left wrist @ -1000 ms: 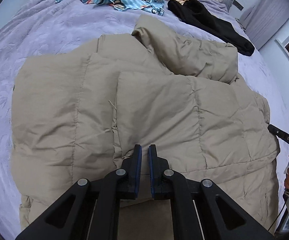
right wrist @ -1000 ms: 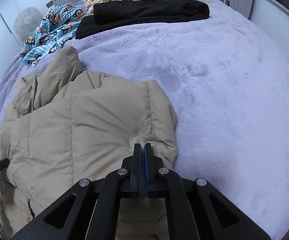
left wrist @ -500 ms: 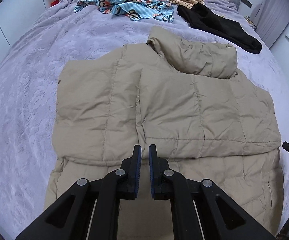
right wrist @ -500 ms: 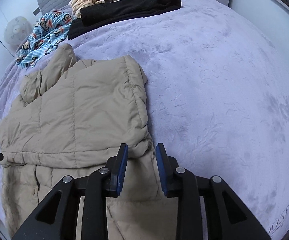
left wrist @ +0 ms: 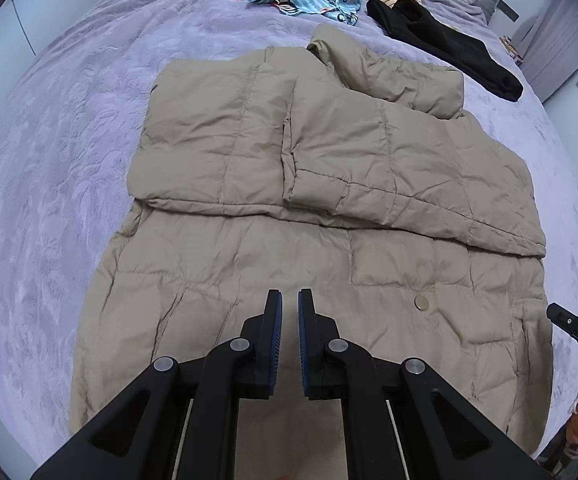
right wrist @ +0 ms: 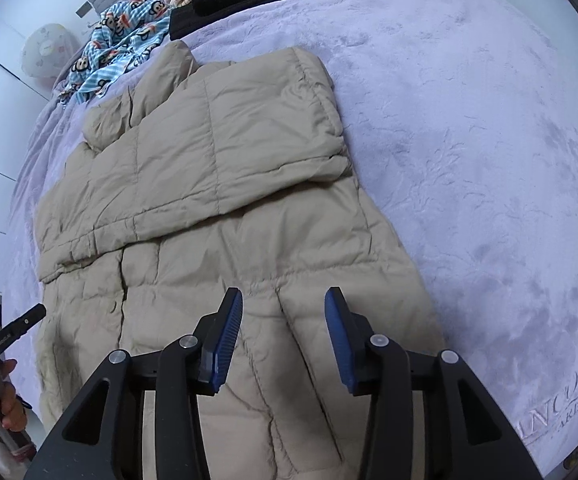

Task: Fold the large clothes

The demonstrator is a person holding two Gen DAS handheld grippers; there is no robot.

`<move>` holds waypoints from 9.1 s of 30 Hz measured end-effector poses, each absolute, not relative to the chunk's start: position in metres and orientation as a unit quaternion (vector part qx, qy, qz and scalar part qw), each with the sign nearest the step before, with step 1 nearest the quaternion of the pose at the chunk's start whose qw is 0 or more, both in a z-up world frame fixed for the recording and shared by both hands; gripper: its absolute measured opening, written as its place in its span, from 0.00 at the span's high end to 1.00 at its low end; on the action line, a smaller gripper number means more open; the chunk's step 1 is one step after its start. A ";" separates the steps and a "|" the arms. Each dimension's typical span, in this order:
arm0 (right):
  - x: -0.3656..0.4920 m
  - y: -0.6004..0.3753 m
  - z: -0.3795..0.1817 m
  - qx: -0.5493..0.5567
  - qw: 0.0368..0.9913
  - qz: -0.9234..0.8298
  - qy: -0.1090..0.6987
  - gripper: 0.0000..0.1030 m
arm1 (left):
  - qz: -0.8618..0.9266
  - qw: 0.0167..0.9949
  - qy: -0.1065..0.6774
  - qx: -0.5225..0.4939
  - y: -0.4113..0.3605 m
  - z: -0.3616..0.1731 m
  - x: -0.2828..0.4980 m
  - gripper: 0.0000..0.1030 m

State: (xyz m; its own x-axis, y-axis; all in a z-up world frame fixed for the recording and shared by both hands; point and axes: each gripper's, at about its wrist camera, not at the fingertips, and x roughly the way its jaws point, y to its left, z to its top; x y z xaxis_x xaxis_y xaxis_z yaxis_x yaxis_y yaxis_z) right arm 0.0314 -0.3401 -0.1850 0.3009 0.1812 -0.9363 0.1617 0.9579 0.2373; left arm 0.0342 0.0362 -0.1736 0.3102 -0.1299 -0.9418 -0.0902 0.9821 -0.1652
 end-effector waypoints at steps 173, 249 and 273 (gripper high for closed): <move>0.234 -0.364 -0.171 0.197 0.819 -0.033 0.538 0.92 | 0.100 0.831 0.542 -0.067 0.149 -0.184 0.237 0.43; -0.043 -0.317 -0.218 0.431 0.664 -0.033 0.610 0.00 | 0.029 0.744 0.637 -0.199 0.144 -0.192 0.009 0.00; 0.074 -0.362 -0.280 0.564 0.646 0.042 0.513 0.00 | 0.026 0.731 0.535 -0.424 0.156 -0.270 0.099 0.00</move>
State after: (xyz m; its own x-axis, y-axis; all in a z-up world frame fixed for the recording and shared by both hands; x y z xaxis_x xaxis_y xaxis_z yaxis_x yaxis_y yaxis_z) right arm 0.0743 -0.3620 -0.2803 0.4710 0.6326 -0.6148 0.5242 0.3598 0.7718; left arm 0.0986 0.1561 -0.2704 0.4271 -0.4145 -0.8036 -0.4913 0.6397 -0.5911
